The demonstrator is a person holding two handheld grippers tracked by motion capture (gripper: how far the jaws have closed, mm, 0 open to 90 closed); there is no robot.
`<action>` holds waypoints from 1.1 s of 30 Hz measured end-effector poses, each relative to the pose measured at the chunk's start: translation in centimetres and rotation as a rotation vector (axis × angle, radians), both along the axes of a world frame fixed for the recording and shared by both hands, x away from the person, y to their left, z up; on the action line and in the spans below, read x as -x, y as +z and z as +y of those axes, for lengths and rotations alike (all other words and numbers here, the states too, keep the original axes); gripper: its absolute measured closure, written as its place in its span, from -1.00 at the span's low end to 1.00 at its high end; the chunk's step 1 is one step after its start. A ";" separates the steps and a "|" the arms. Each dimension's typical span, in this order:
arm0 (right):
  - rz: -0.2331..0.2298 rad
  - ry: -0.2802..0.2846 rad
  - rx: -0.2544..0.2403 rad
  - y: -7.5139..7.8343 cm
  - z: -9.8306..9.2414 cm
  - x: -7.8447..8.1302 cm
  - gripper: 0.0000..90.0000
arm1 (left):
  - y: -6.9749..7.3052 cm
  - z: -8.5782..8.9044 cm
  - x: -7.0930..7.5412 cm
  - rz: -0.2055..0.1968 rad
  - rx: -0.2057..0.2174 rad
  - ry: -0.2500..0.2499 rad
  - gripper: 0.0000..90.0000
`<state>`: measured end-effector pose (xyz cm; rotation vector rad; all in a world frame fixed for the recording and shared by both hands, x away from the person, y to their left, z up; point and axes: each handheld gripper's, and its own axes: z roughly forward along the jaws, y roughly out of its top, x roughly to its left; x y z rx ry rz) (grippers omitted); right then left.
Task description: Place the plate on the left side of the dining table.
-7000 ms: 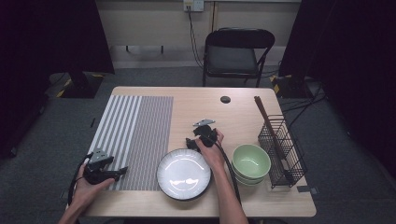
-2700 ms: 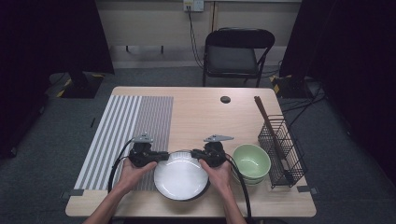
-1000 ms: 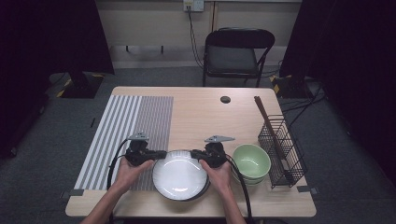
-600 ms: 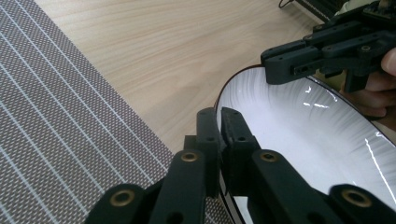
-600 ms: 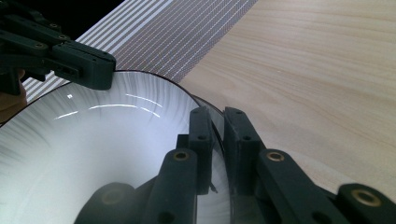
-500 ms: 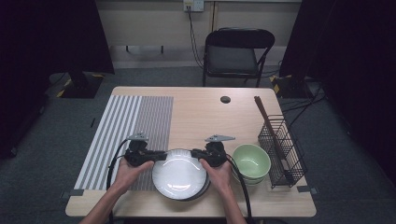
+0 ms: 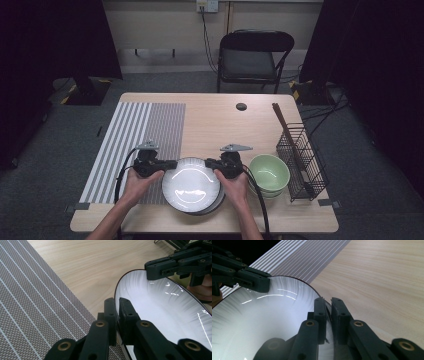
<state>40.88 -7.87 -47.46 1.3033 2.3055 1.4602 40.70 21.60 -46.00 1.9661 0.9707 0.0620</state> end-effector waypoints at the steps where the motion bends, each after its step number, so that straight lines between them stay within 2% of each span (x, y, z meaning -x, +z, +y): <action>1: -0.006 0.000 0.001 0.0 0.0 0.0 0.85 | 0.0 0.1 -0.1 -0.006 0.004 0.002 0.90; 6: -0.009 -0.004 0.003 0.2 0.2 -0.2 0.86 | 0.3 0.2 -0.4 -0.017 0.013 0.022 0.91; 8: -0.019 -0.012 -0.002 0.5 0.3 -0.5 0.86 | 0.7 0.2 -0.9 -0.021 0.022 0.028 0.93; 10: -0.026 -0.018 -0.003 0.7 0.3 -0.7 0.86 | 0.9 0.2 -1.2 -0.031 0.015 0.018 0.93; 12: -0.032 -0.022 -0.008 1.0 0.2 -0.8 0.86 | 0.9 0.2 -1.4 -0.035 0.041 0.027 0.93; 15: -0.035 -0.036 -0.008 1.2 0.2 -1.1 0.85 | 0.9 0.1 -1.4 -0.042 0.035 0.038 0.93; 17: -0.022 -0.043 -0.014 1.0 0.2 -1.2 0.82 | 0.8 0.0 -1.5 -0.045 0.028 0.036 0.93; 20: 0.003 -0.043 -0.036 0.9 0.3 -1.2 0.66 | 0.8 0.0 -1.5 -0.042 0.039 0.040 0.94; 26: 0.032 -0.044 -0.033 0.9 0.3 -1.1 0.61 | 0.8 0.0 -1.6 -0.046 0.037 0.035 0.94; 32: 0.082 -0.042 -0.024 -0.2 0.2 -1.0 0.53 | 0.7 0.0 -1.5 -0.051 0.041 0.036 0.94; 33: 0.083 -0.042 -0.039 -0.3 0.1 -1.0 0.57 | 0.7 0.0 -1.5 -0.051 0.041 0.036 0.94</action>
